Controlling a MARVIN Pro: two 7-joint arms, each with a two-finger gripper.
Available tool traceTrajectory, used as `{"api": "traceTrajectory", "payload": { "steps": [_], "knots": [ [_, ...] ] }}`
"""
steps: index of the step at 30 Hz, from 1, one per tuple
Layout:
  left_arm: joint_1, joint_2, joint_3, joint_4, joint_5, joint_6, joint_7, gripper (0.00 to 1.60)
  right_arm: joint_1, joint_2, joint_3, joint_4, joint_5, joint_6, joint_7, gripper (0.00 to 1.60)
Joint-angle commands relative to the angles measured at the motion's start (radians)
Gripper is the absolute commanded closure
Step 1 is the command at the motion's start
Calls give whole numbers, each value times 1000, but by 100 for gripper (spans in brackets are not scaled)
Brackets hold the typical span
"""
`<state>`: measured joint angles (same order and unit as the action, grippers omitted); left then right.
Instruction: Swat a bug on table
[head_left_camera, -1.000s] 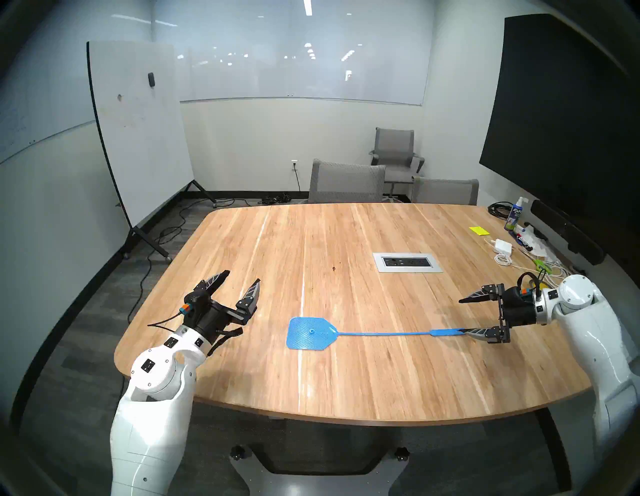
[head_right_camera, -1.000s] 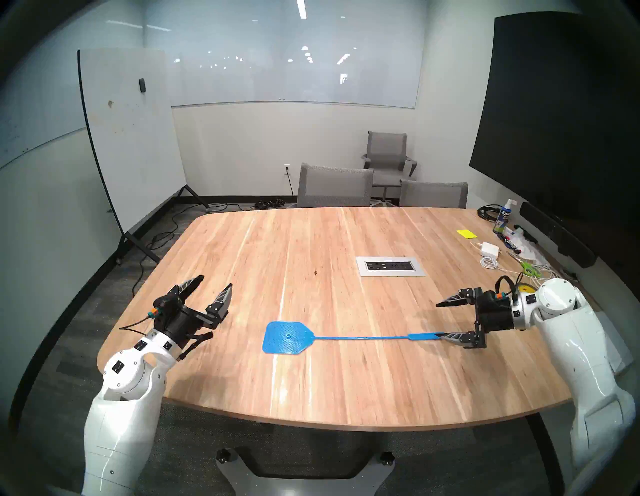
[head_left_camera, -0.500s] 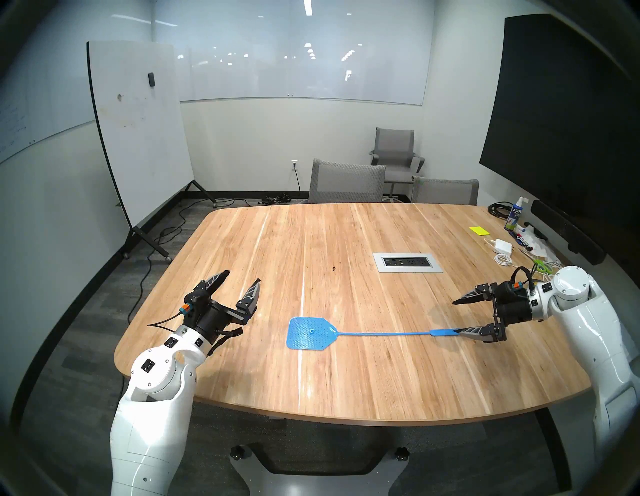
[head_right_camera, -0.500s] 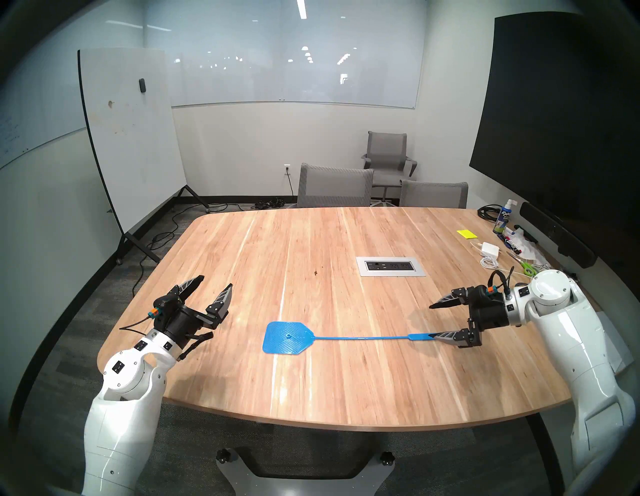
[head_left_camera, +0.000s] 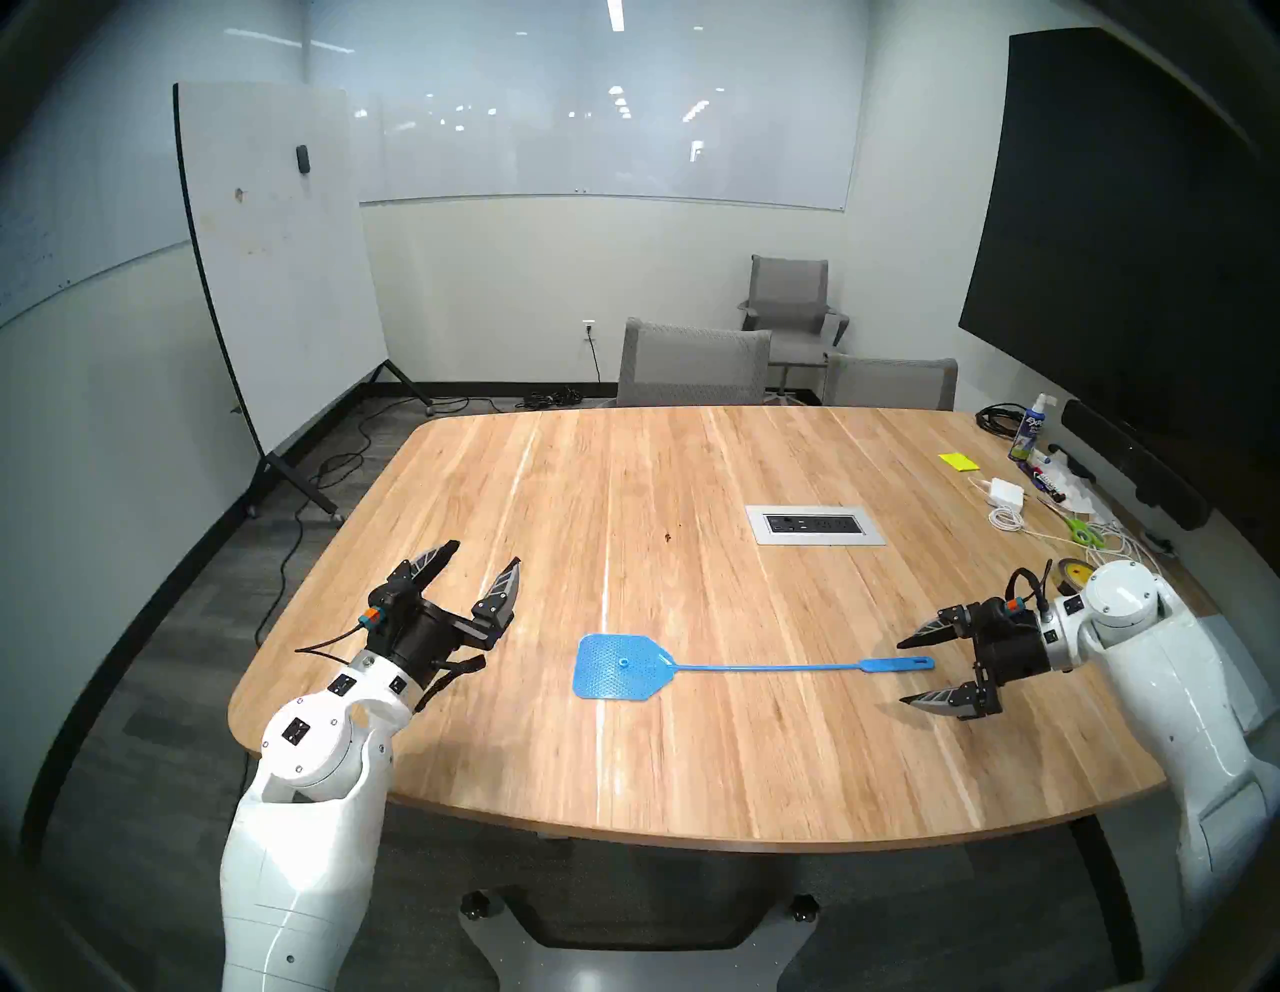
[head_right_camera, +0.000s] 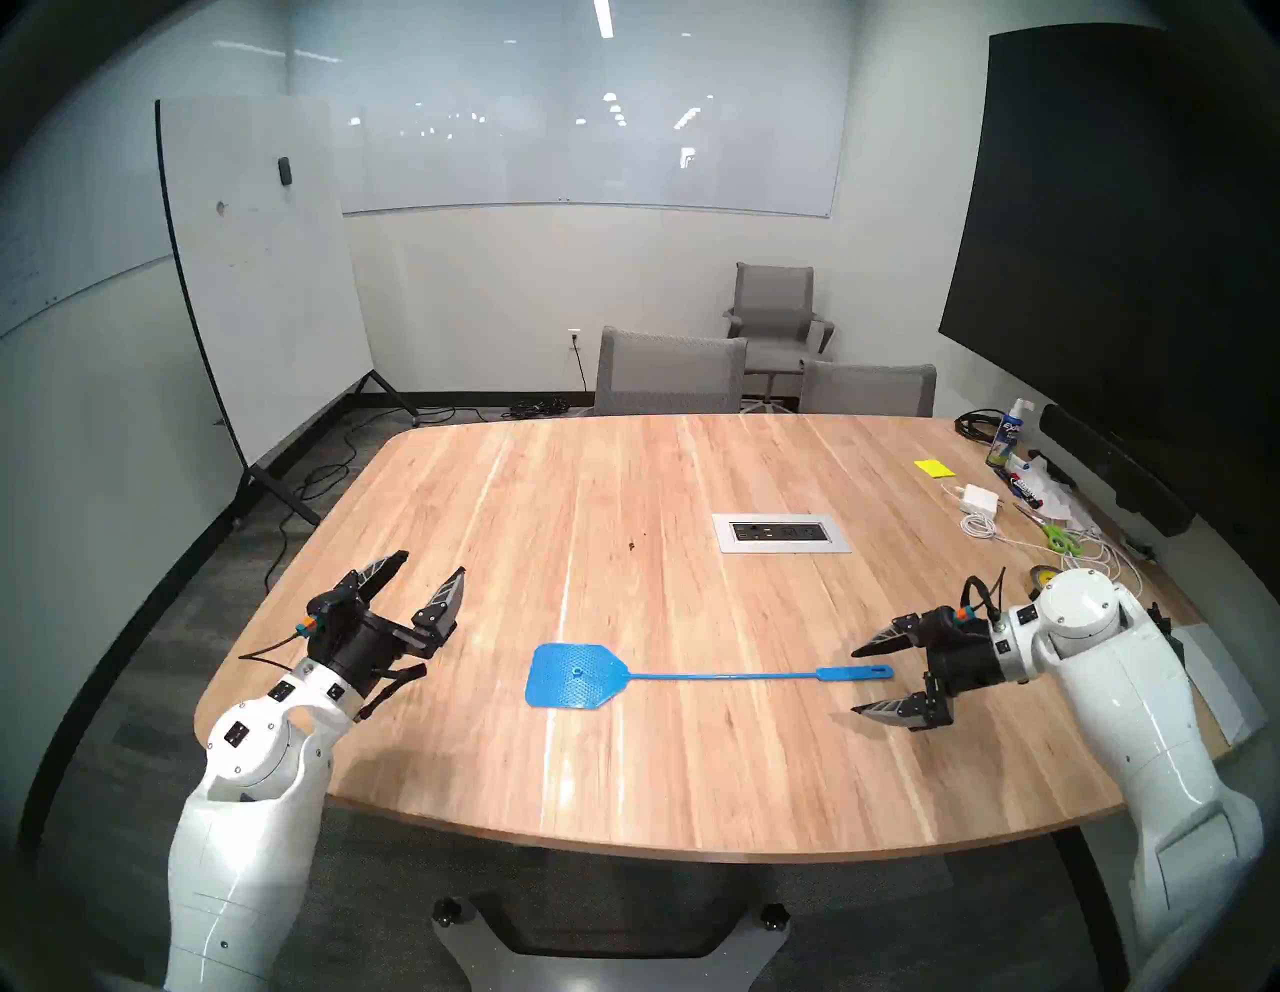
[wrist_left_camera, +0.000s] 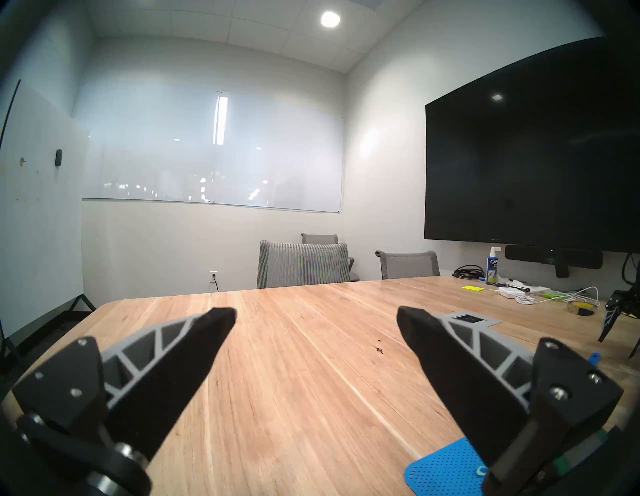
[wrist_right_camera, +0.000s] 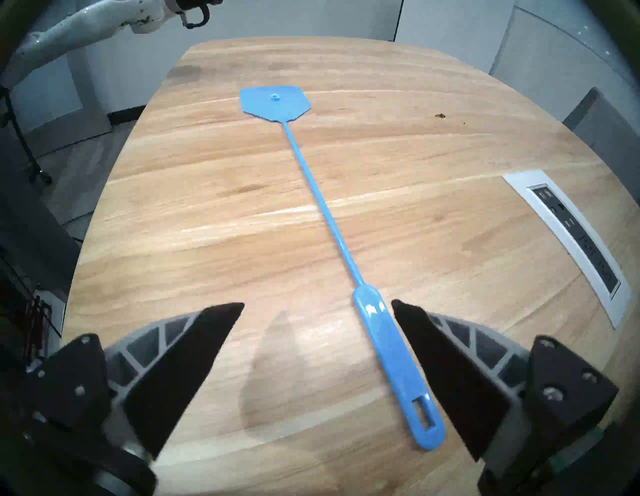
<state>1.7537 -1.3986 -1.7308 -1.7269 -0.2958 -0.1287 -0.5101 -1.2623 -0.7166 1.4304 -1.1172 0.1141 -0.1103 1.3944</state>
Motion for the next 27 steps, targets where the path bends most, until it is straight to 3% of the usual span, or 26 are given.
{"api": "traceTrajectory", "payload": {
  "steps": [1,27],
  "knots": [
    [-2,2,-1,-19,2,0,0,0,49,-19,-3,26,1,-27,3,0],
    [-3,2,-1,-19,2,0,0,0,194,-104,-67,234,-72,-95,7,0]
  ]
}}
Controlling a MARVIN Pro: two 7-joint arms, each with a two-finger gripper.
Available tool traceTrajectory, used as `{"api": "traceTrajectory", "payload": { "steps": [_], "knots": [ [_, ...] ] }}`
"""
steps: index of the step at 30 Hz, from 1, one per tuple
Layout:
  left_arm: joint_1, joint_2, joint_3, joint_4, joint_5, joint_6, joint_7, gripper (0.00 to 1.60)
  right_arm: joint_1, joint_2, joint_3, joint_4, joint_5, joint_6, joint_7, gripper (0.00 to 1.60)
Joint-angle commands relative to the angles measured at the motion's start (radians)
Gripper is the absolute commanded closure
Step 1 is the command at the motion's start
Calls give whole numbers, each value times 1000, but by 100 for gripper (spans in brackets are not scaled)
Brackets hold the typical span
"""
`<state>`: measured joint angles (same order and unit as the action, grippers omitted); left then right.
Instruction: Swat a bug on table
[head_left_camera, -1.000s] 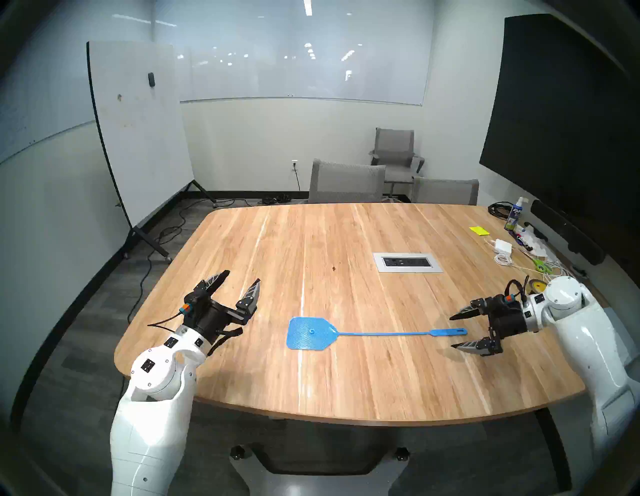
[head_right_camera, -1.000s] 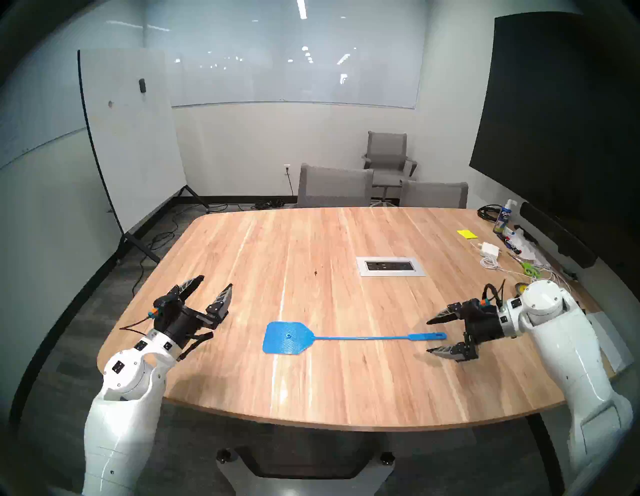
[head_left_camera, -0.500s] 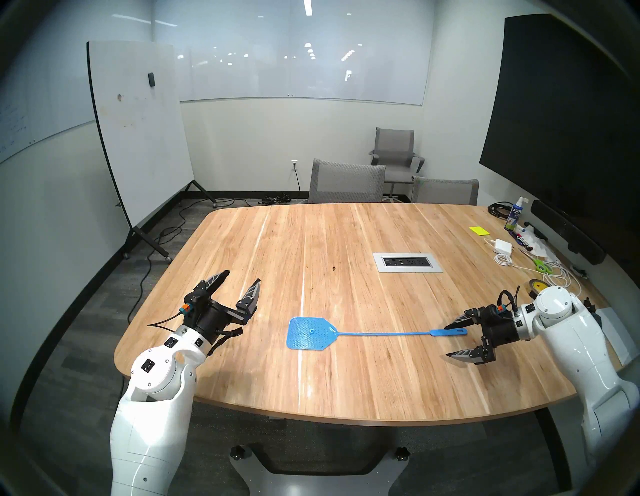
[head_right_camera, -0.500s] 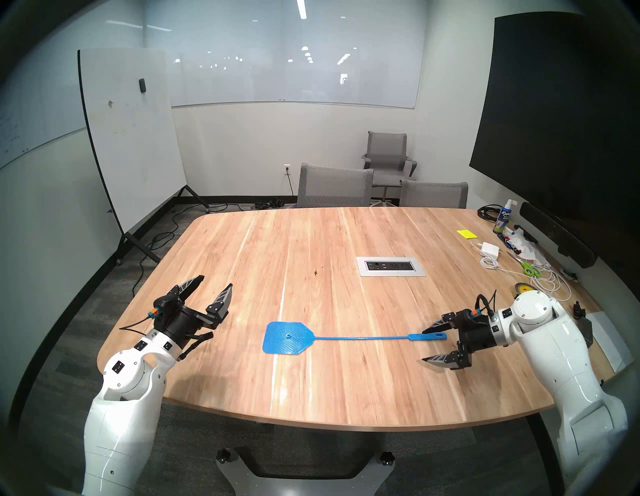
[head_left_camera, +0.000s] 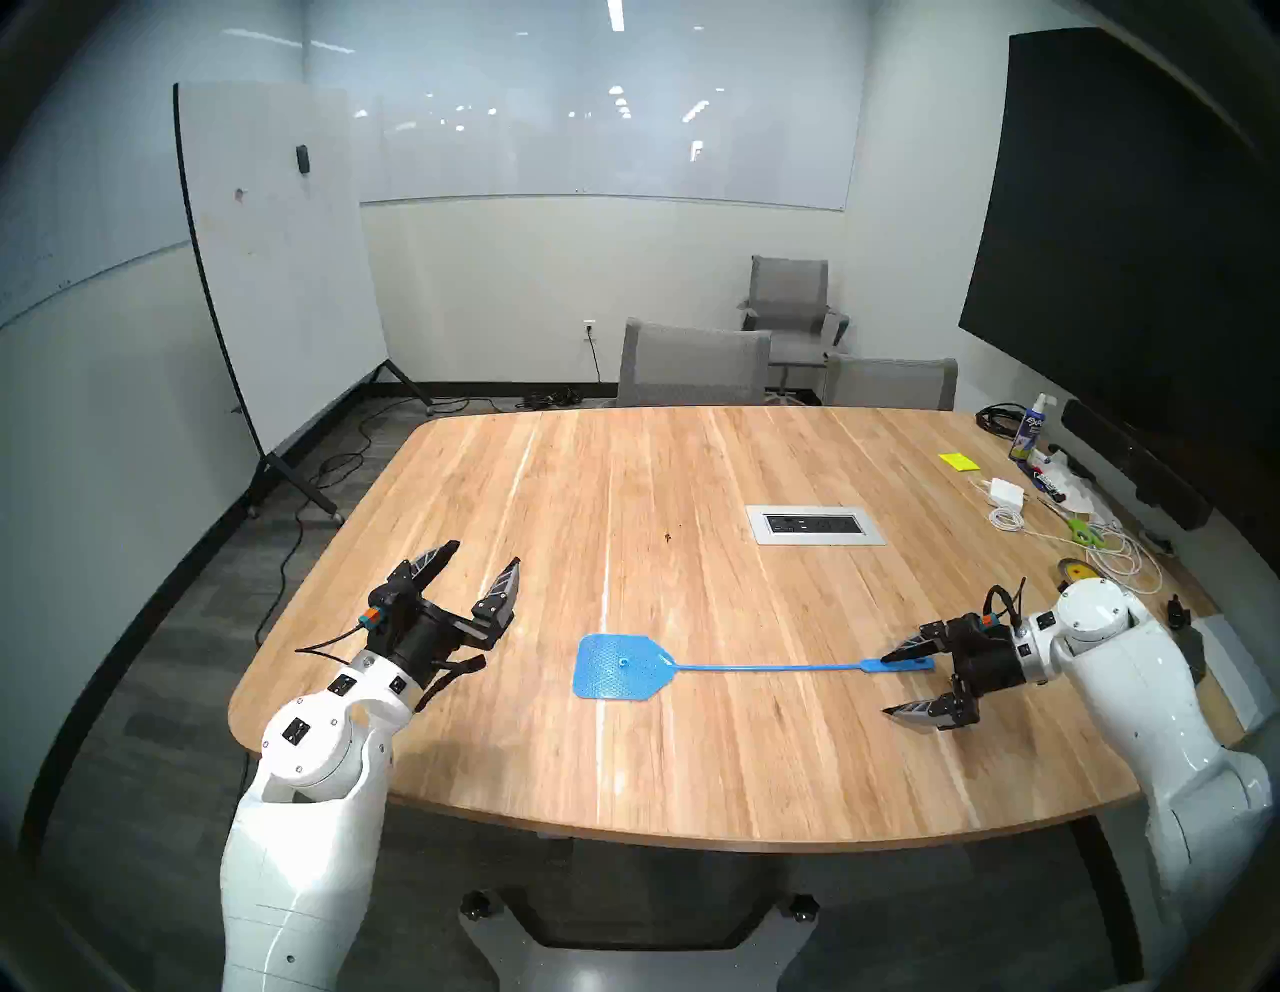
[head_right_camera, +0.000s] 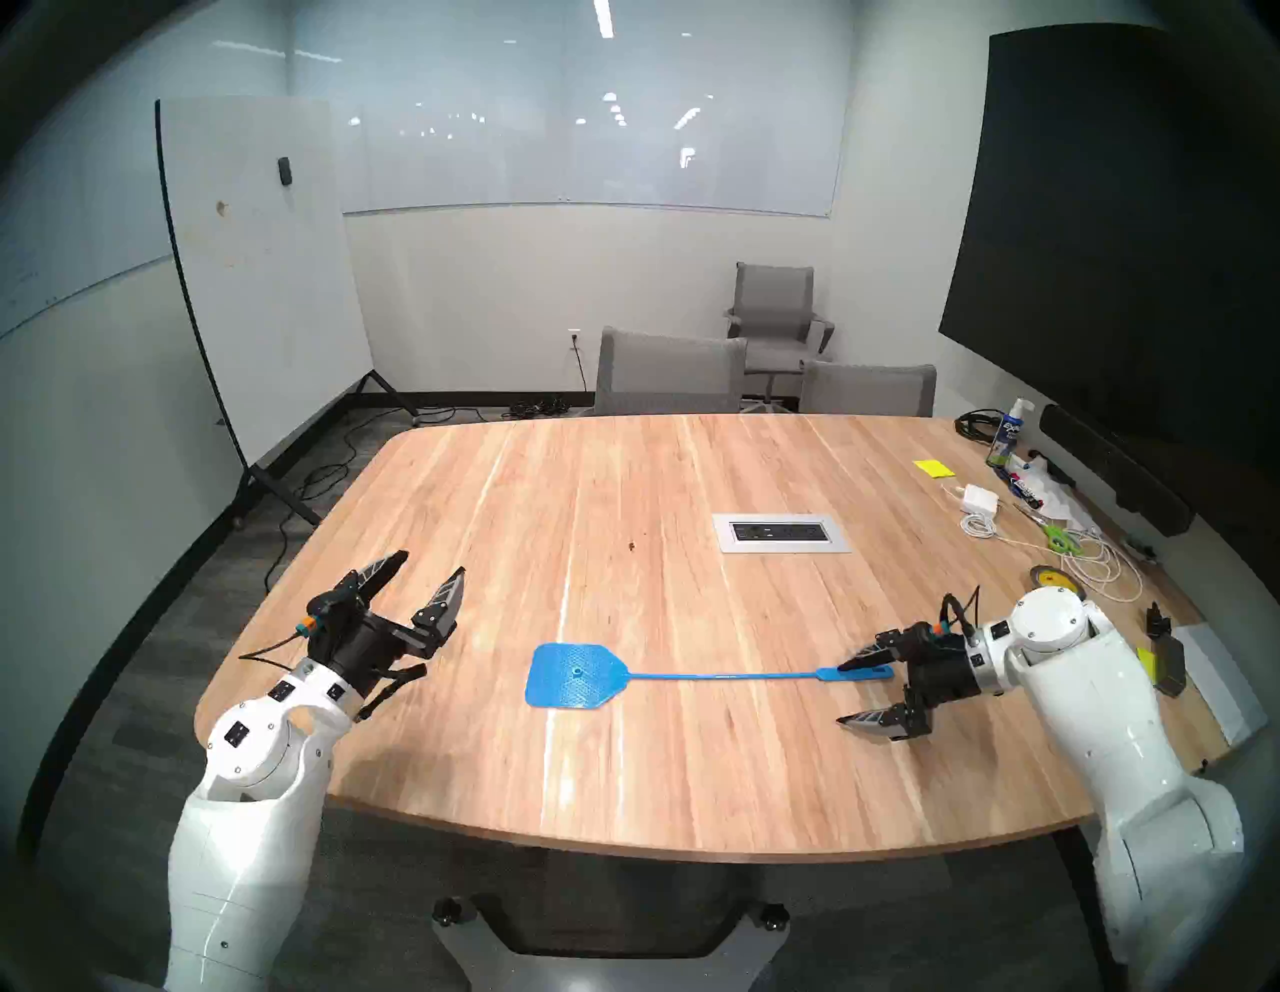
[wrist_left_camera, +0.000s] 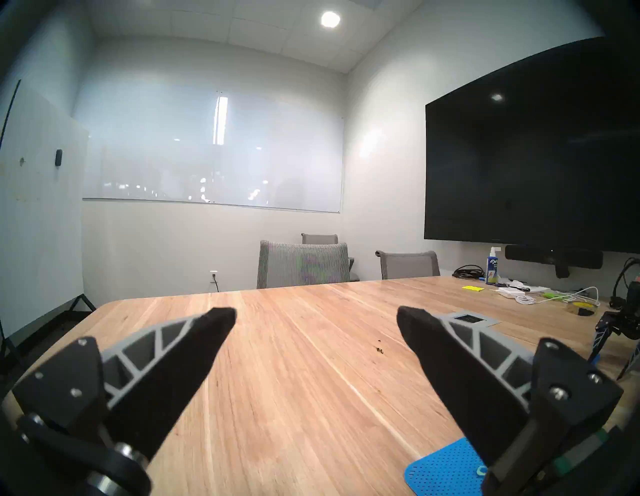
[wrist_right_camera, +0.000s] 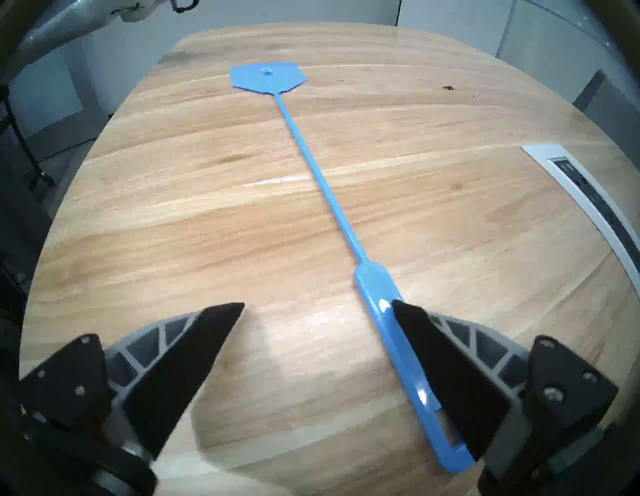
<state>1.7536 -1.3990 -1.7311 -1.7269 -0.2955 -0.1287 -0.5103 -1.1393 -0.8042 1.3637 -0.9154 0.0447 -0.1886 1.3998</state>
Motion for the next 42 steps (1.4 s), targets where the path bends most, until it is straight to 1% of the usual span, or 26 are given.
{"api": "traceTrajectory", "payload": {
  "steps": [1,17,27,42],
  "knots": [
    [-3,2,0,-19,1,0,0,0,75,-18,-2,39,-5,-20,3,0],
    [-2,2,-1,-19,2,0,0,0,138,-49,-9,135,-28,-57,12,0],
    [-3,2,-1,-19,2,0,-1,0,152,-51,10,134,-24,-89,16,0],
    [-2,1,-1,-20,2,1,0,0,164,-68,4,160,-41,-92,17,0]
  ]
}}
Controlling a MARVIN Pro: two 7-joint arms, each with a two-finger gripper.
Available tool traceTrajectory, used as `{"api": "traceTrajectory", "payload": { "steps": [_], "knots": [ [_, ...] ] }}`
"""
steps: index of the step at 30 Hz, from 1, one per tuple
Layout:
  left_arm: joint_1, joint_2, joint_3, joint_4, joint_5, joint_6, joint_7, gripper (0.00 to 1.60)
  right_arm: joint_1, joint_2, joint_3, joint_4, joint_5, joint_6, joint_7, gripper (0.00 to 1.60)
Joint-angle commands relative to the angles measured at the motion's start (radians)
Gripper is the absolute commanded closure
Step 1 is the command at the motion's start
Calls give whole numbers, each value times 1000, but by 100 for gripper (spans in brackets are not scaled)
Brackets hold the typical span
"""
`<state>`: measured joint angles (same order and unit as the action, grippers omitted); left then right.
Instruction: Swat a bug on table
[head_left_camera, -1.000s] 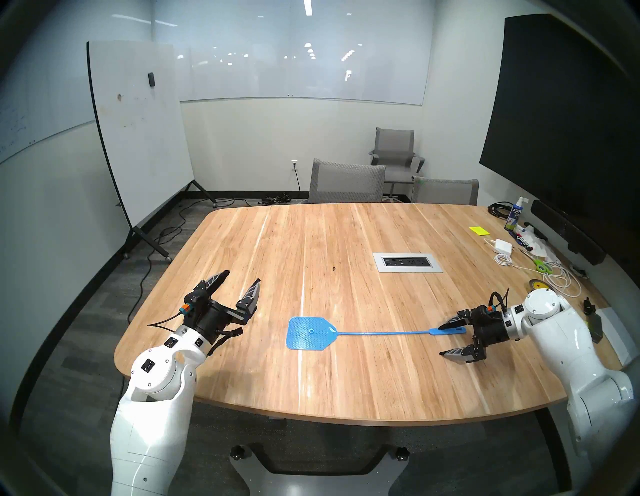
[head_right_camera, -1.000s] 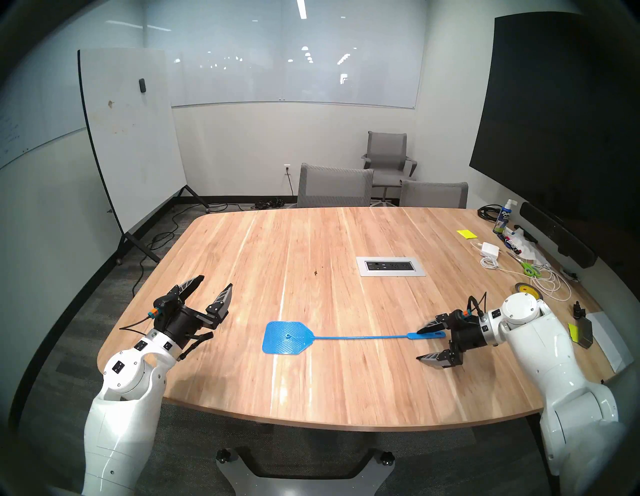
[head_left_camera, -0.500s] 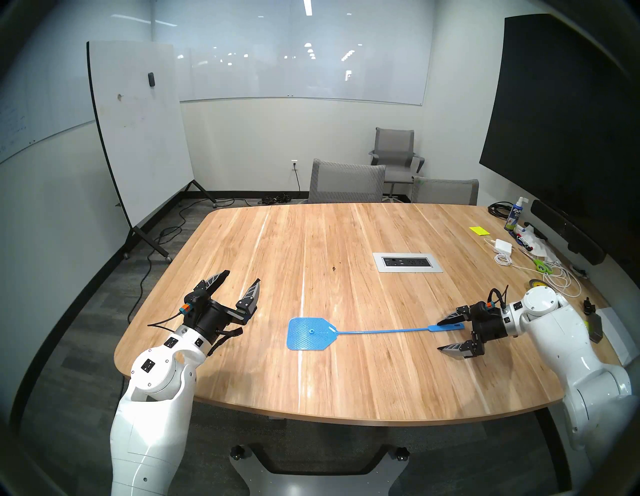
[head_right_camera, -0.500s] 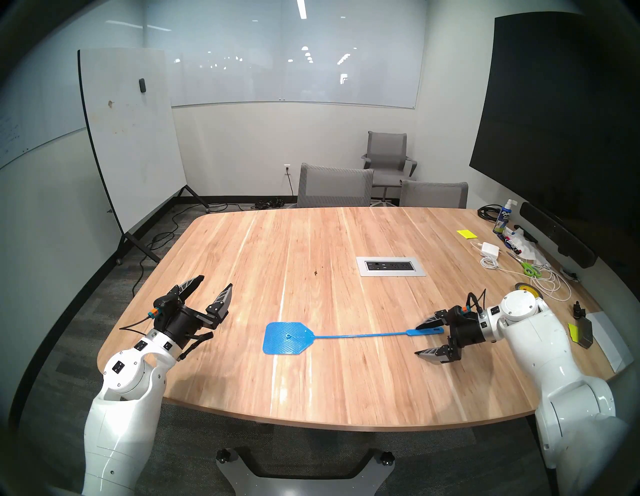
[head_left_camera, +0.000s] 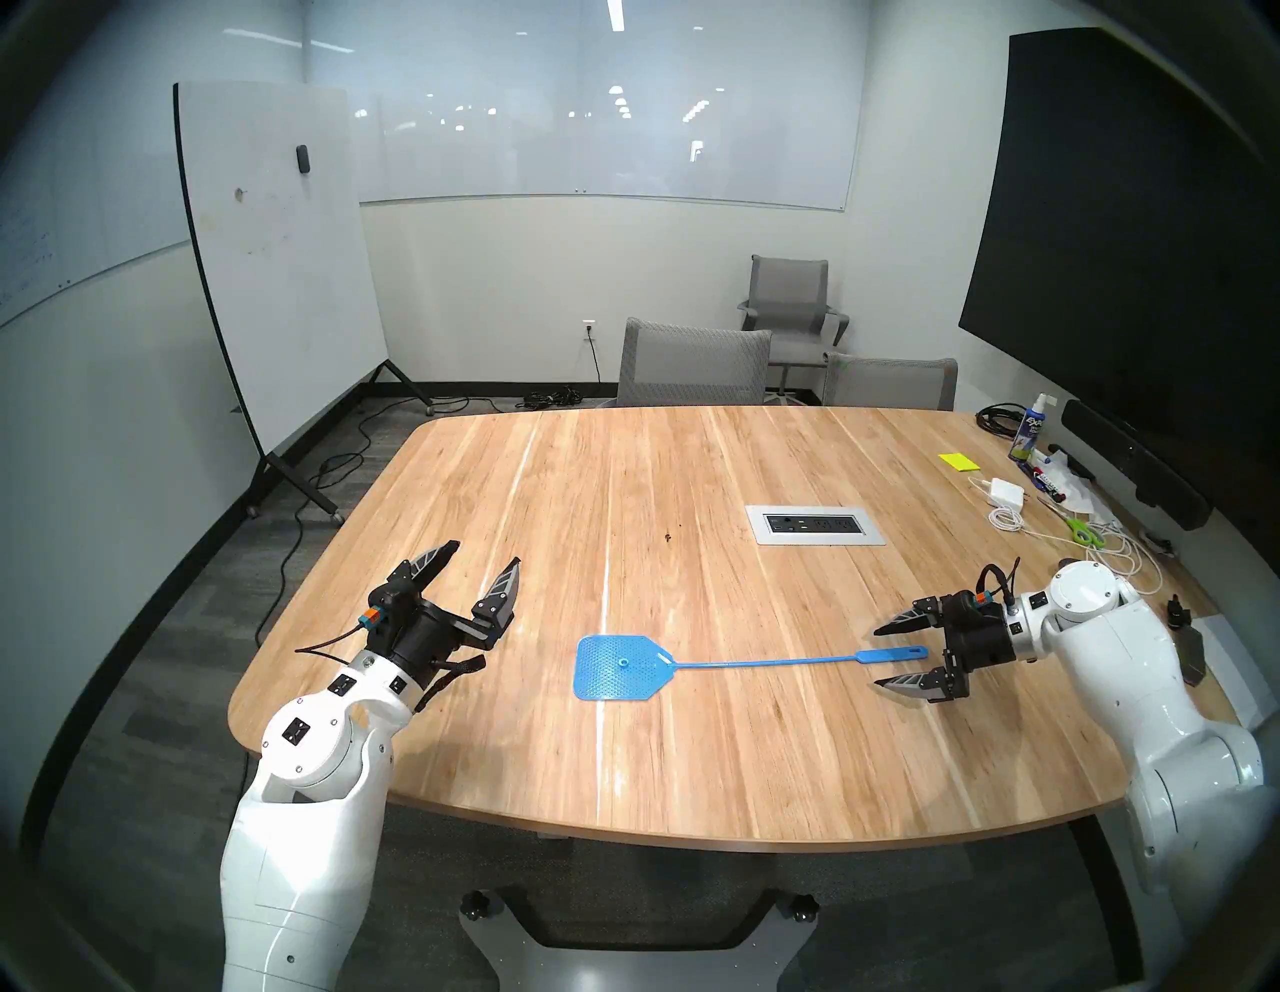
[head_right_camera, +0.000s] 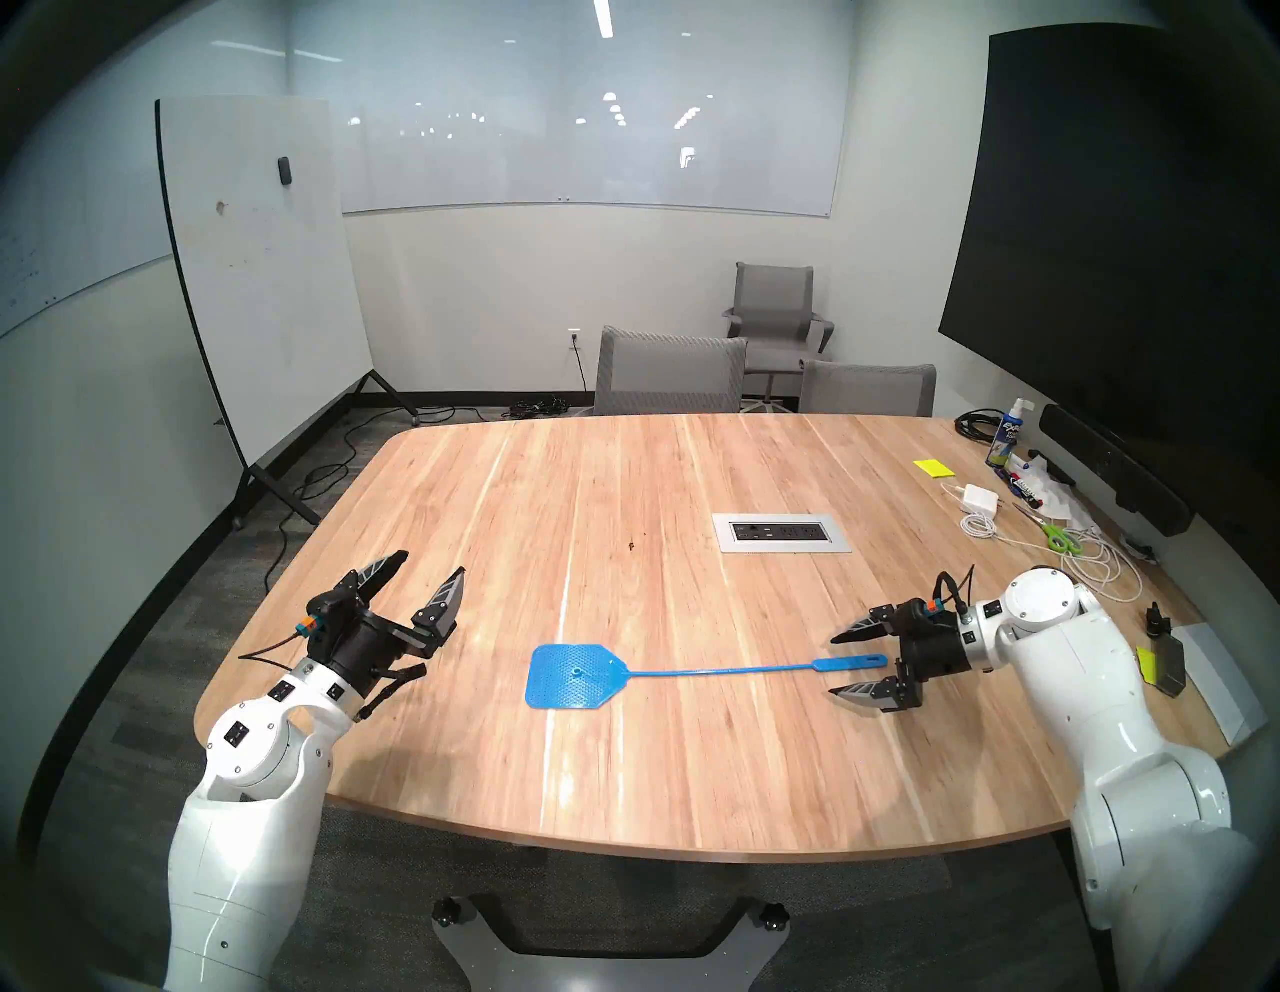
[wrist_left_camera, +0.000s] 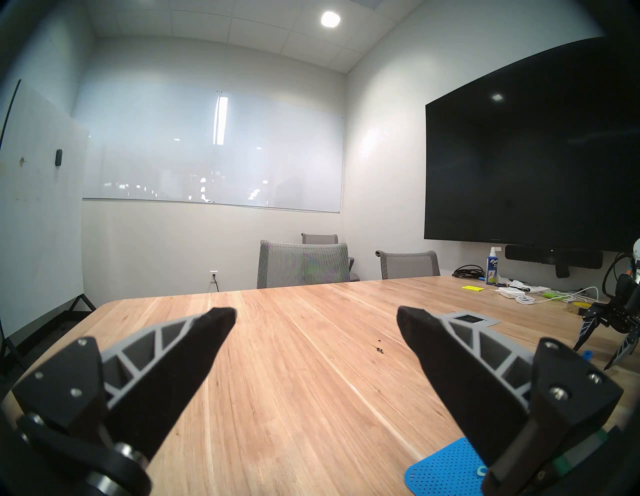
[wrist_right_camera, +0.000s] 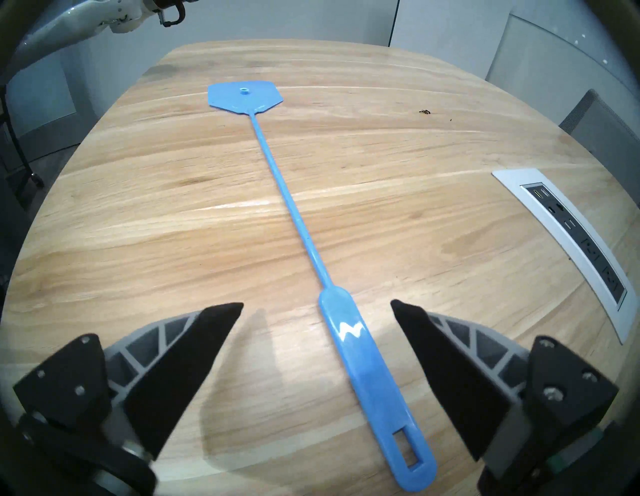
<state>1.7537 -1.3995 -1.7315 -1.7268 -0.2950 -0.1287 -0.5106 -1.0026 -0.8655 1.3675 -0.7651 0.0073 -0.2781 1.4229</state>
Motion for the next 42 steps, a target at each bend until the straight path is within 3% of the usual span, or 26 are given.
{"api": "traceTrajectory", "payload": {
  "steps": [1,27,38,39,40,41,42],
  "knots": [
    [-2,2,0,-20,2,1,0,0,31,-8,-1,16,-6,-4,-6,0],
    [-2,2,-1,-20,2,0,0,0,134,-55,-30,189,-83,-58,-9,0],
    [-2,2,-1,-20,2,1,0,0,151,-49,-38,200,-104,-44,6,0],
    [-2,2,-1,-20,2,1,0,0,149,-47,-37,196,-103,-41,9,17],
    [-2,2,-1,-20,2,1,0,0,147,-45,-36,192,-103,-40,11,85],
    [-2,2,-1,-20,2,1,0,0,145,-43,-35,187,-103,-38,13,96],
    [-2,1,-1,-20,2,1,0,0,143,-41,-33,183,-104,-36,15,134]
  ]
}}
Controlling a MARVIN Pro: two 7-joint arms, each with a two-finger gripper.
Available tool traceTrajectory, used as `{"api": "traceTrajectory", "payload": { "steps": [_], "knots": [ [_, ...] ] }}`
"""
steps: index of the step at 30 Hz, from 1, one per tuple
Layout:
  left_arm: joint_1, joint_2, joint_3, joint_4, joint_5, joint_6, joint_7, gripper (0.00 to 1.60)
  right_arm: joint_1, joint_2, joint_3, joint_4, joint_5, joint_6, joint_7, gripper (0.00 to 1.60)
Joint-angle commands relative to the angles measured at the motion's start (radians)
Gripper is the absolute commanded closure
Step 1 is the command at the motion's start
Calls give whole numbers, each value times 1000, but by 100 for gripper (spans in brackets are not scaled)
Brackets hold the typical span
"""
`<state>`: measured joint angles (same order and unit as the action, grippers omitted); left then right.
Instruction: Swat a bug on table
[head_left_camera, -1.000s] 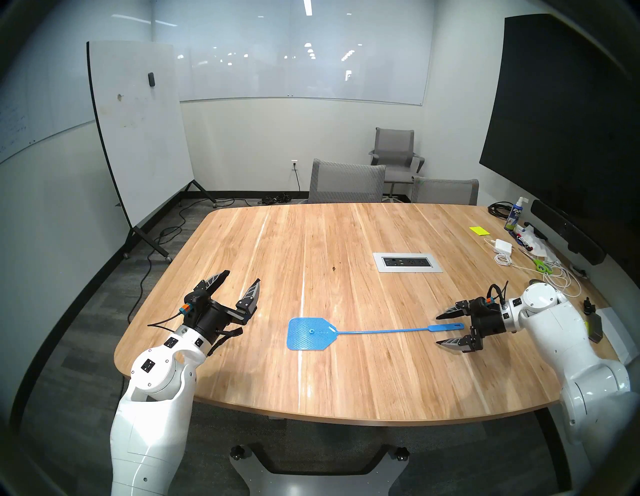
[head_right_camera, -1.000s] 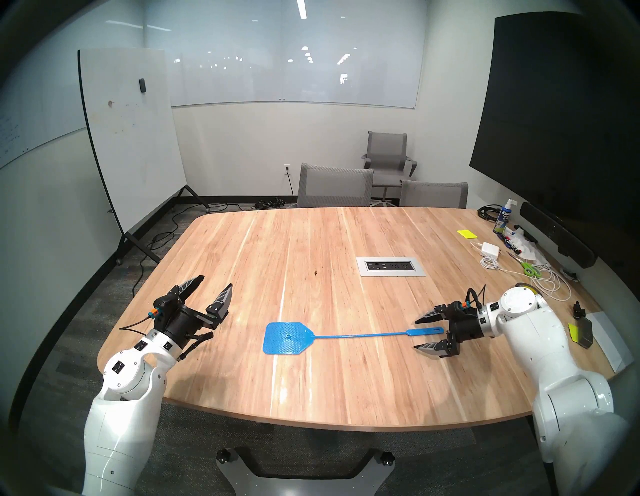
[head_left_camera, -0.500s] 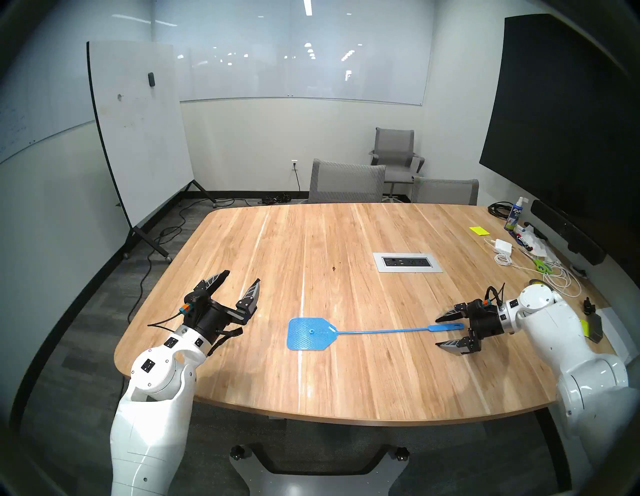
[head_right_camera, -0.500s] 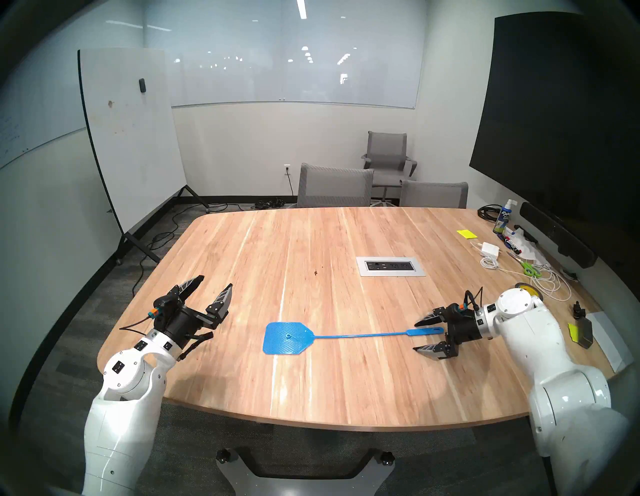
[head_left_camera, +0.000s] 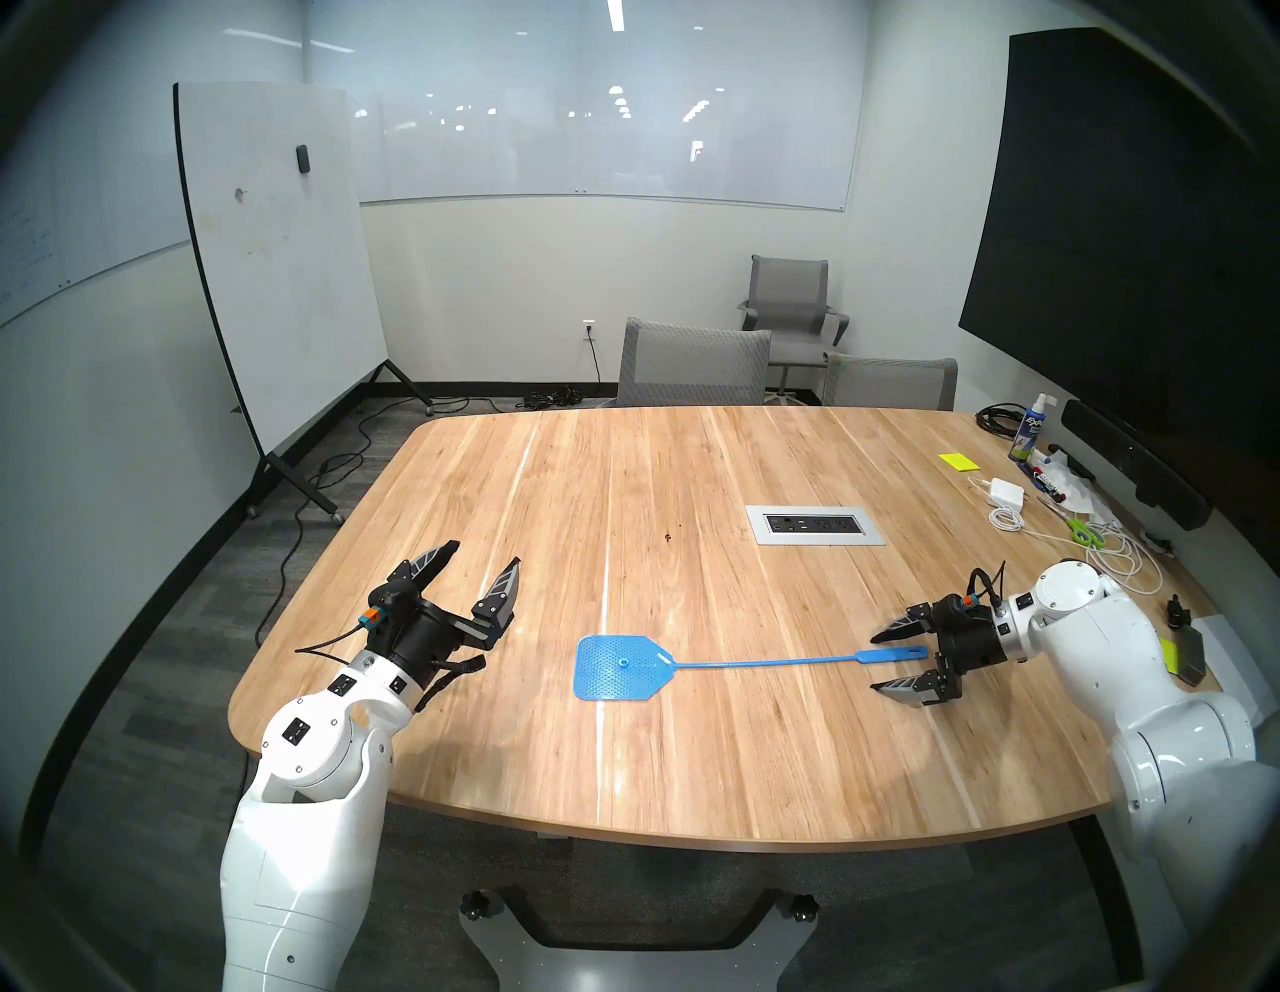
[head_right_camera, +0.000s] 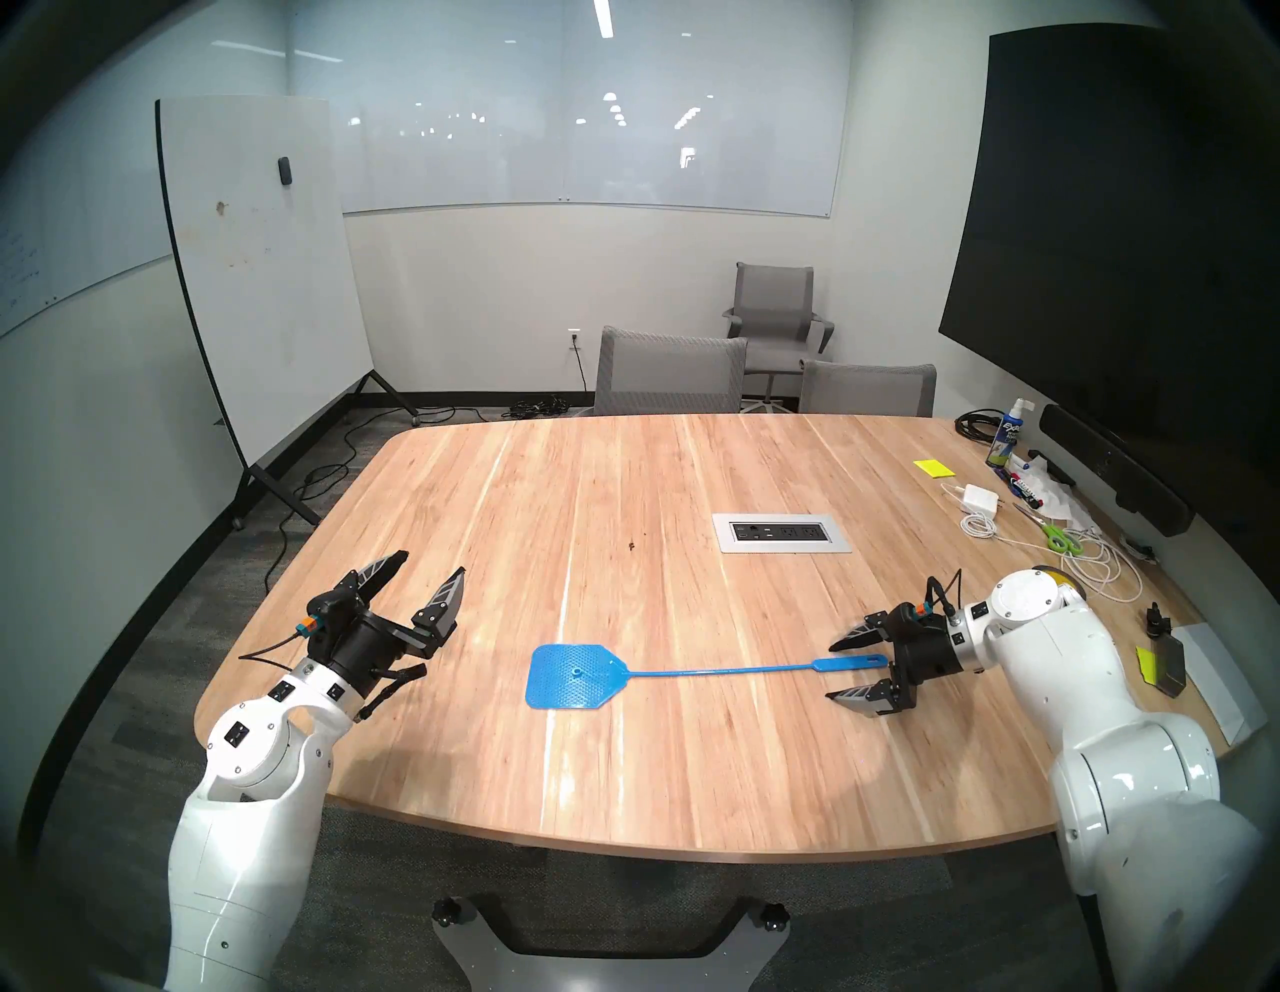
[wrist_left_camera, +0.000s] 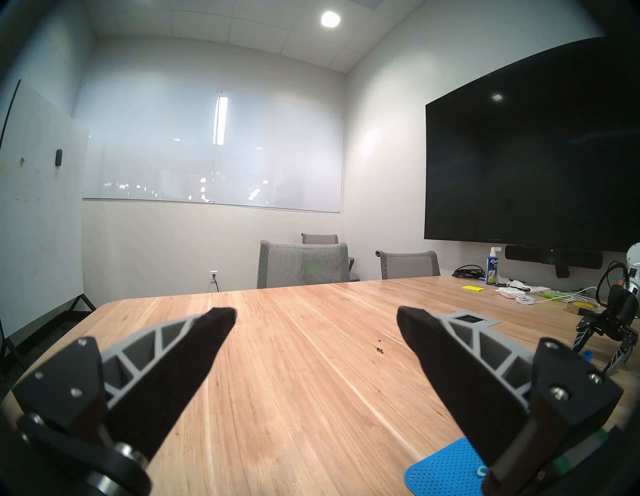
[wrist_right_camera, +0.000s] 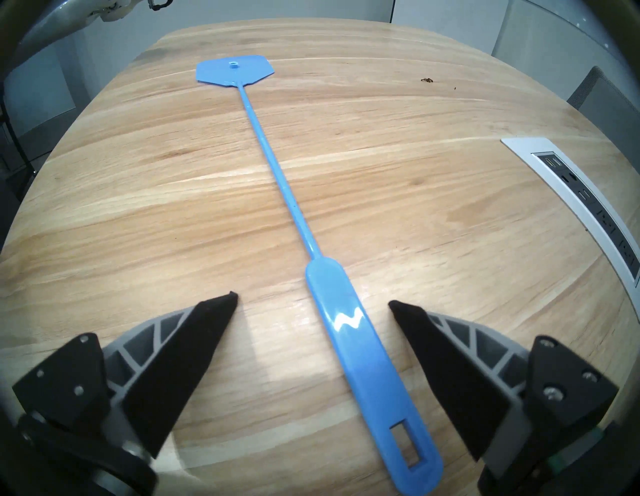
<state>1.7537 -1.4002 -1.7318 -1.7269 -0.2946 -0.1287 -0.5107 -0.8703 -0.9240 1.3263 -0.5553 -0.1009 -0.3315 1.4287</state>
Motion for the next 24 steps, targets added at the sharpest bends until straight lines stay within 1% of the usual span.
{"api": "traceTrajectory", "payload": {
  "steps": [1,13,24],
  "knots": [
    [-2,2,0,-19,1,1,0,0,8,20,9,-33,5,20,12,160],
    [-2,2,-1,-20,2,1,0,0,-53,53,45,-115,20,62,27,160],
    [-2,2,-1,-19,2,0,0,0,-69,77,93,-115,38,79,17,160]
  ]
}}
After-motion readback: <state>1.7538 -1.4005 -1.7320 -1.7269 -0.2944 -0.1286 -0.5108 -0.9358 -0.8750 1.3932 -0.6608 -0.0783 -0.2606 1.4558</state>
